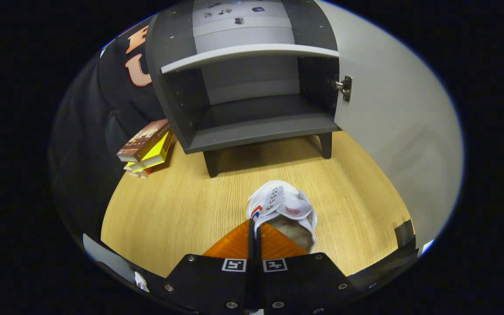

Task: Open the shoe cabinet door, grab the shoes and put them into the shoe cabinet, then close the shoe cabinet door.

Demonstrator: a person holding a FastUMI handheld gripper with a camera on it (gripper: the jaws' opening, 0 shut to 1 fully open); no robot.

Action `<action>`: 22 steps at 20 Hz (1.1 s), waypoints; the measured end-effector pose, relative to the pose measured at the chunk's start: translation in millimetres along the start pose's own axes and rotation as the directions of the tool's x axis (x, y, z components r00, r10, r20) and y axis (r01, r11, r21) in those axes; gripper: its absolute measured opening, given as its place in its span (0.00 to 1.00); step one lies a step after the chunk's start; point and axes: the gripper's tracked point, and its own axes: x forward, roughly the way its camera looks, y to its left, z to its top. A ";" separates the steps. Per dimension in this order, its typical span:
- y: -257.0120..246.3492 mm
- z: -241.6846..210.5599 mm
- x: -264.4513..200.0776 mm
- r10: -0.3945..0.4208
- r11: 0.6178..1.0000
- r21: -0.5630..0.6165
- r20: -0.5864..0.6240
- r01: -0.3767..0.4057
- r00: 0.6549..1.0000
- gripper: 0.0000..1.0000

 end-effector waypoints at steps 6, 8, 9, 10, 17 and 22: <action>10.2 81.3 -56.1 0.010 1.000 -0.027 0.163 -0.006 0.987 0.00; 10.1 114.8 -77.7 0.011 1.000 -0.030 0.234 -0.004 0.972 0.00; 9.4 134.0 -89.8 0.013 1.000 -0.027 0.275 -0.005 0.961 0.00; 10.1 153.8 -99.8 0.020 0.999 -0.030 0.312 -0.011 0.950 0.00; 15.1 265.9 -127.1 0.095 0.993 -0.113 0.474 -0.047 0.876 0.00; 22.5 325.6 -98.2 0.144 0.984 -0.160 0.486 -0.074 0.862 0.00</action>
